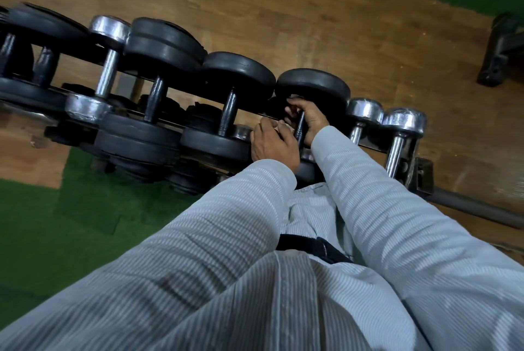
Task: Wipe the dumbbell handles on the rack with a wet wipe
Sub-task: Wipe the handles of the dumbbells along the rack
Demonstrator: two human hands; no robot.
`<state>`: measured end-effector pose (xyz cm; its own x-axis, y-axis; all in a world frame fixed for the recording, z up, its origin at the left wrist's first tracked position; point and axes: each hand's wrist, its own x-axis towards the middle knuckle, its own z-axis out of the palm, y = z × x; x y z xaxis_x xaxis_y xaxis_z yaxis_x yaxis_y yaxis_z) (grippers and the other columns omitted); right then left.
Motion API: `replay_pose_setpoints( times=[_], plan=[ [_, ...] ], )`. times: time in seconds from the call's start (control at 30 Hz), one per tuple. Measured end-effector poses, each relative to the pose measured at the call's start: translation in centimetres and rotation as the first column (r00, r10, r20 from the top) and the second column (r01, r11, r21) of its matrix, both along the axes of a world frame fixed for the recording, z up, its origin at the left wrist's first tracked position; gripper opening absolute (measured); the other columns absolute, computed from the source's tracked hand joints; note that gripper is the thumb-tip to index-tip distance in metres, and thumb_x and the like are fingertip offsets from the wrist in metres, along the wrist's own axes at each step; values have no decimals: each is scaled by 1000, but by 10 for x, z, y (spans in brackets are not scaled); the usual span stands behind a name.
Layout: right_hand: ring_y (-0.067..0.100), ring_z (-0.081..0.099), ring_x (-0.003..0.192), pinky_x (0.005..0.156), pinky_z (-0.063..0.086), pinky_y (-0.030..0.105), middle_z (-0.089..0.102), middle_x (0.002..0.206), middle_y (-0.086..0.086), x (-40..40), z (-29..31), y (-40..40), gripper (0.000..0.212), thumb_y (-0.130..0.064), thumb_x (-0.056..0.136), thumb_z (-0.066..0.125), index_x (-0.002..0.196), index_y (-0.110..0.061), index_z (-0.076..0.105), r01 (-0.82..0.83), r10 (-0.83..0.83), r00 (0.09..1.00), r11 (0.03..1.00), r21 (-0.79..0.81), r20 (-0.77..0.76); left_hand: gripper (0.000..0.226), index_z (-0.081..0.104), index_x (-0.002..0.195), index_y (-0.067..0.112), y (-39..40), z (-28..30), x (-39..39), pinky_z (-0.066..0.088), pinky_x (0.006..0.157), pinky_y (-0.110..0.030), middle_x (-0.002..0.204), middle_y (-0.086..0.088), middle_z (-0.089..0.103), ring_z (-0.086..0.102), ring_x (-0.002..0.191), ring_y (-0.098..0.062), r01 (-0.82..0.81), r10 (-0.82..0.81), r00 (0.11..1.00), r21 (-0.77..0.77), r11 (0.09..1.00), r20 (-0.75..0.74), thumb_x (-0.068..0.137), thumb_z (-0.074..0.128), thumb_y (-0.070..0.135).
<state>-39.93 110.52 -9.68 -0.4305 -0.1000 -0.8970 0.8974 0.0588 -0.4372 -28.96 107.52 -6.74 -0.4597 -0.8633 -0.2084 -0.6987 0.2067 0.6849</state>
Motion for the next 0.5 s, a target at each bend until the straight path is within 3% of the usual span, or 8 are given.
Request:
replay_pose_setpoints(
  times=[0.1, 0.23, 0.3, 0.37, 0.43, 0.5],
  plan=[
    [22, 75, 82, 80, 62, 37, 77, 92, 4, 8, 8, -3, 80, -35, 40, 94, 111, -6, 71, 65, -36, 993, 962, 263, -113, 20, 61, 98, 12, 0, 0, 0, 49, 74, -43, 96, -6, 66, 60, 94, -29, 2, -2, 1000, 5, 1000, 4, 98, 52, 31],
    [21, 64, 93, 84, 51, 30, 66, 107, 0, 22, 16, 0, 85, -45, 52, 93, 123, -10, 62, 115, -28, 978, 901, 419, -208, 27, 61, 98, 11, 1, 0, -1, 48, 73, -42, 96, -7, 66, 60, 94, -29, -19, 19, 1000, 13, 1000, -5, 95, 47, 34],
    [18, 61, 91, 81, 47, 29, 64, 104, -3, 22, 17, -1, 73, -40, 58, 93, 119, -12, 63, 154, -14, 959, 865, 478, -283, 26, 61, 98, 9, 2, 1, -2, 46, 73, -40, 96, -8, 66, 59, 94, -29, -36, 36, 999, 4, 999, -15, 94, 46, 31],
    [18, 68, 88, 74, 46, 28, 71, 95, -6, 23, 23, -4, 45, -35, 65, 92, 99, -18, 68, 153, 64, 934, 820, 552, -353, 24, 60, 97, 8, 3, 2, -2, 41, 71, -37, 96, -10, 65, 58, 94, -30, -42, 42, 999, -6, 999, -26, 95, 48, 27],
    [16, 71, 83, 68, 49, 28, 72, 83, -9, 26, 27, -1, 24, -36, 72, 87, 83, -25, 68, 87, 258, 869, 762, 642, -423, 20, 60, 97, 6, 2, 1, -2, 36, 72, -36, 97, -12, 65, 57, 95, -32, -38, 38, 999, -6, 999, -22, 96, 50, 23],
    [15, 70, 85, 68, 52, 29, 72, 89, -9, 32, 30, 9, 14, -37, 80, 82, 85, -28, 72, -33, 553, 705, 651, 759, -444, 18, 60, 97, 5, 2, 1, -2, 34, 73, -36, 97, -13, 64, 57, 96, -32, -51, 51, 998, -12, 999, -24, 97, 52, 21]
  ],
)
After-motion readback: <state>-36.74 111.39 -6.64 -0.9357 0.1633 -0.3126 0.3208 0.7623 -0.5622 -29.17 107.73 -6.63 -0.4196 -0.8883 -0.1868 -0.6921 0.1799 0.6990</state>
